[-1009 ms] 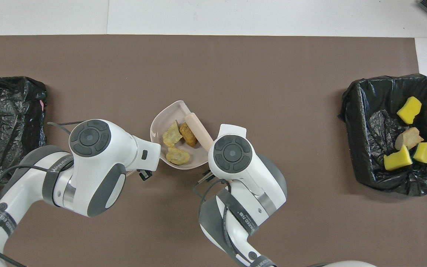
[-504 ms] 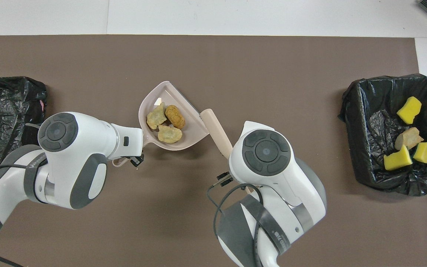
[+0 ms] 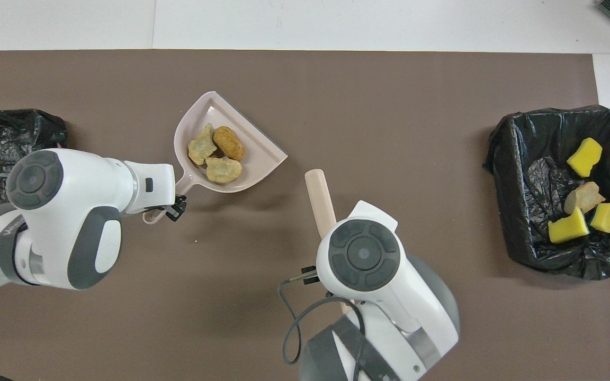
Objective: Sweep and dump trash in bin
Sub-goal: 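Carry the loaded dustpan with the left gripper over the bin nearest it, then tip the dustpan into the bin while the right gripper lays down the brush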
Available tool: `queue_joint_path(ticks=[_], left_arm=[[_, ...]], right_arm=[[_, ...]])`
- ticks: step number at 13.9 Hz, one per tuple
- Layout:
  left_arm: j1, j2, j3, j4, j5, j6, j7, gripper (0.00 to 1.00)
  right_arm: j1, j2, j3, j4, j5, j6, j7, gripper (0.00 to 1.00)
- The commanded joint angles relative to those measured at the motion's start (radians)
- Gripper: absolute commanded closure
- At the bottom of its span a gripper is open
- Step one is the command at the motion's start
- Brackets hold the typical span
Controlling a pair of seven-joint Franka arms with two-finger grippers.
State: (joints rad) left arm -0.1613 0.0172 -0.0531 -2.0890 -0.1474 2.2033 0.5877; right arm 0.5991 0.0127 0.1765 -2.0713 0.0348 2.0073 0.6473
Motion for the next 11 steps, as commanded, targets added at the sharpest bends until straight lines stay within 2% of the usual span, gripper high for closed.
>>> queue_joint_path(ticks=[1,3,6,7,8,9,11], left_arm=[[0.098,-0.023,-0.007,0.078,-0.015,-0.152,0.006,1.00],[0.236,-0.022,-0.005,0.134,-0.014,-0.287,0.154,1.00],[0.432,-0.011,-0.005,0.191,-0.012,-0.349,0.412,1.00],[0.490,-0.008,-0.005,0.210,-0.008,-0.350,0.482,1.00],[0.547,-0.003,-0.005,0.227,-0.005,-0.359,0.553,1.00],[0.601,0.001,-0.005,0.240,0.006,-0.372,0.617,1.00],[0.695,0.000,-0.005,0.247,0.072,-0.396,0.714,1.00]], right_arm=[[0.091,0.013,0.000,-0.058,0.017,0.103,0.136,1.00],[0.186,0.071,-0.002,-0.059,-0.001,0.177,0.271,1.00],[0.225,0.119,-0.002,-0.059,-0.007,0.234,0.345,1.00],[0.225,0.121,-0.002,-0.058,-0.007,0.231,0.345,0.89],[0.225,0.122,-0.003,-0.047,-0.009,0.217,0.345,0.40],[0.225,0.125,-0.003,-0.033,-0.021,0.203,0.344,0.00],[0.211,0.133,-0.003,0.020,-0.074,0.142,0.339,0.00]])
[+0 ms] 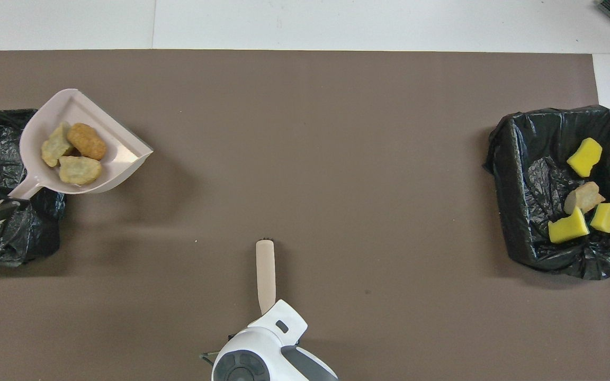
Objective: Sweep and dump trash in bin
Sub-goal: 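Tip the dustpan into the bin while the right gripper lays down the brush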
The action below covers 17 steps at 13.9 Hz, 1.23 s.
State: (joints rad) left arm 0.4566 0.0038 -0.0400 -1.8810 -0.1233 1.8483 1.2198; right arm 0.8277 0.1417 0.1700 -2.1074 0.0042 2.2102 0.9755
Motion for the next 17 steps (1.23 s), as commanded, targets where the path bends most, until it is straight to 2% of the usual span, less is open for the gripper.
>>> queue_joint_path(ticks=[1,4,8,13,17], left_arm=[[0.109,0.015,-0.018,0.049,0.106,-0.043,0.133,1.00],[0.146,0.033,-0.018,0.106,0.302,-0.053,0.176,1.00],[0.133,0.137,-0.021,0.282,0.476,-0.084,0.176,1.00],[0.051,0.165,-0.032,0.295,0.683,-0.046,0.176,1.00],[-0.044,0.166,-0.031,0.322,0.853,-0.040,0.176,1.00]], right_arm=[[-0.027,0.004,0.003,0.085,-0.047,-0.102,0.002,0.00],[-0.083,-0.013,0.003,0.154,-0.047,-0.200,-0.065,0.00],[-0.215,-0.066,0.000,0.254,-0.030,-0.374,-0.275,0.00],[-0.408,-0.083,-0.003,0.375,-0.027,-0.523,-0.587,0.00],[-0.596,-0.119,-0.003,0.385,-0.027,-0.544,-0.869,0.00]])
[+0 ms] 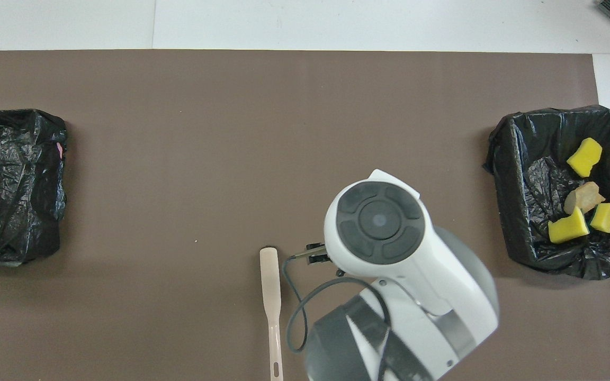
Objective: Sweep and dump trash in bin
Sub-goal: 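Tip the dustpan into the bin while the right gripper lays down the brush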
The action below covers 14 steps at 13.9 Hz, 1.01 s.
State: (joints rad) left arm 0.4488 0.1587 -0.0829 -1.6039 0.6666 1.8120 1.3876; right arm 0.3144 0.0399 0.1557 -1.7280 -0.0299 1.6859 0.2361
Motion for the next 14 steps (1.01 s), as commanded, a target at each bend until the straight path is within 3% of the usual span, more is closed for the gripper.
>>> queue_joint_path(ticks=[1,5,9,10,13,14], left_arm=[[-0.045,0.010,0.012,0.045,0.089,-0.003,0.007,1.00],[-0.096,0.007,0.012,0.059,0.201,0.001,0.010,1.00],[-0.096,-0.015,0.006,0.133,0.203,-0.019,0.077,1.00],[-0.096,-0.031,-0.001,0.137,0.173,-0.023,0.097,1.00],[-0.079,-0.091,0.009,0.136,-0.123,-0.051,0.079,1.00],[-0.079,-0.108,0.008,0.128,-0.165,-0.074,0.029,1.00]], right_arm=[[-0.127,-0.023,0.012,0.007,0.007,-0.020,-0.196,0.00],[-0.250,-0.025,0.004,0.007,-0.015,-0.017,-0.348,0.00],[-0.351,-0.023,-0.013,0.056,-0.016,-0.014,-0.367,0.00],[-0.365,-0.025,-0.016,0.057,-0.009,-0.018,-0.365,0.00],[-0.390,-0.032,-0.047,0.057,-0.001,-0.041,-0.339,0.00],[-0.390,-0.032,-0.063,0.057,0.001,-0.041,-0.339,0.00]])
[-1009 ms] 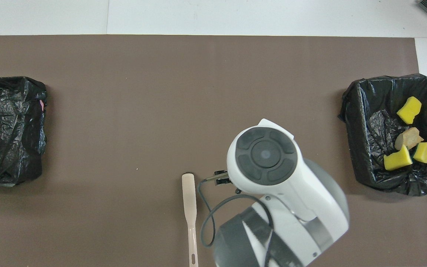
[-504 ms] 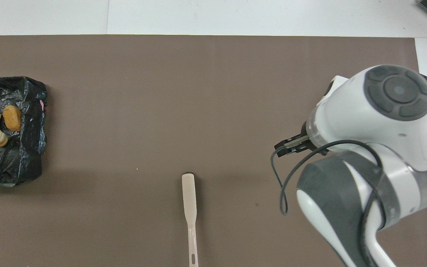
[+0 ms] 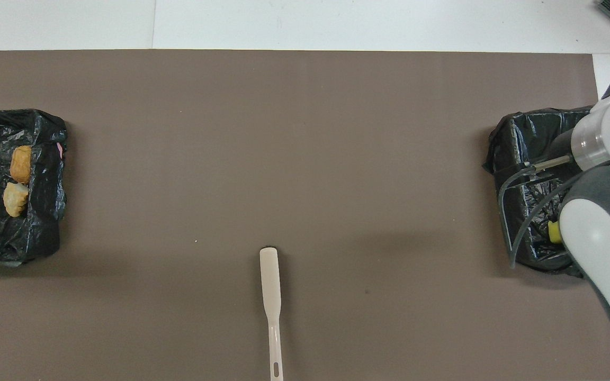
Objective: Sweep and dump trash in bin
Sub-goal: 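Tip the dustpan into the bin while the right gripper lays down the brush, then bring the empty dustpan back to the table center with the left gripper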
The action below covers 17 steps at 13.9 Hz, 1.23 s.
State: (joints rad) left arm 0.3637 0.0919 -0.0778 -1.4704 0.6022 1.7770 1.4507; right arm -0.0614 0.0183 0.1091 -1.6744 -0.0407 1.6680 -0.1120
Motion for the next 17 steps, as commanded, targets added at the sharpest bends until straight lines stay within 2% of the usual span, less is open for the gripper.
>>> queue_joint_path(ticks=[1,4,5,7,8,10,12,15,17], left_arm=[[-0.008,-0.050,-0.002,-0.016,-0.122,-0.083,-0.118,1.00],[-0.049,-0.079,-0.040,-0.056,-0.278,-0.200,-0.419,1.00],[-0.089,-0.098,-0.040,-0.086,-0.329,-0.212,-0.544,1.00],[-0.190,-0.121,-0.040,-0.155,-0.416,-0.208,-0.803,1.00],[-0.265,-0.121,-0.040,-0.183,-0.450,-0.197,-0.952,1.00],[-0.374,-0.115,-0.040,-0.229,-0.527,-0.130,-1.212,1.00],[-0.437,-0.109,-0.040,-0.271,-0.608,-0.045,-1.332,1.00],[-0.572,-0.084,-0.040,-0.318,-0.633,0.069,-1.565,1.00],[-0.664,-0.034,-0.040,-0.323,-0.634,0.157,-1.697,1.00]], right_arm=[[-0.015,-0.011,-0.034,0.004,0.013,-0.025,0.008,0.00],[-0.017,-0.011,-0.065,0.005,0.013,-0.027,0.008,0.00],[0.003,-0.021,-0.093,0.015,0.015,-0.043,-0.001,0.00],[0.050,-0.029,-0.152,0.105,0.022,-0.095,0.005,0.00],[0.064,-0.035,-0.169,0.107,0.024,-0.108,0.009,0.00],[0.066,-0.060,-0.167,0.078,0.044,-0.102,0.021,0.00],[0.066,-0.061,-0.161,0.077,0.061,-0.099,0.029,0.00],[0.066,-0.061,-0.158,0.077,0.061,-0.100,0.029,0.00],[0.066,-0.061,-0.158,0.077,0.061,-0.100,0.031,0.00]])
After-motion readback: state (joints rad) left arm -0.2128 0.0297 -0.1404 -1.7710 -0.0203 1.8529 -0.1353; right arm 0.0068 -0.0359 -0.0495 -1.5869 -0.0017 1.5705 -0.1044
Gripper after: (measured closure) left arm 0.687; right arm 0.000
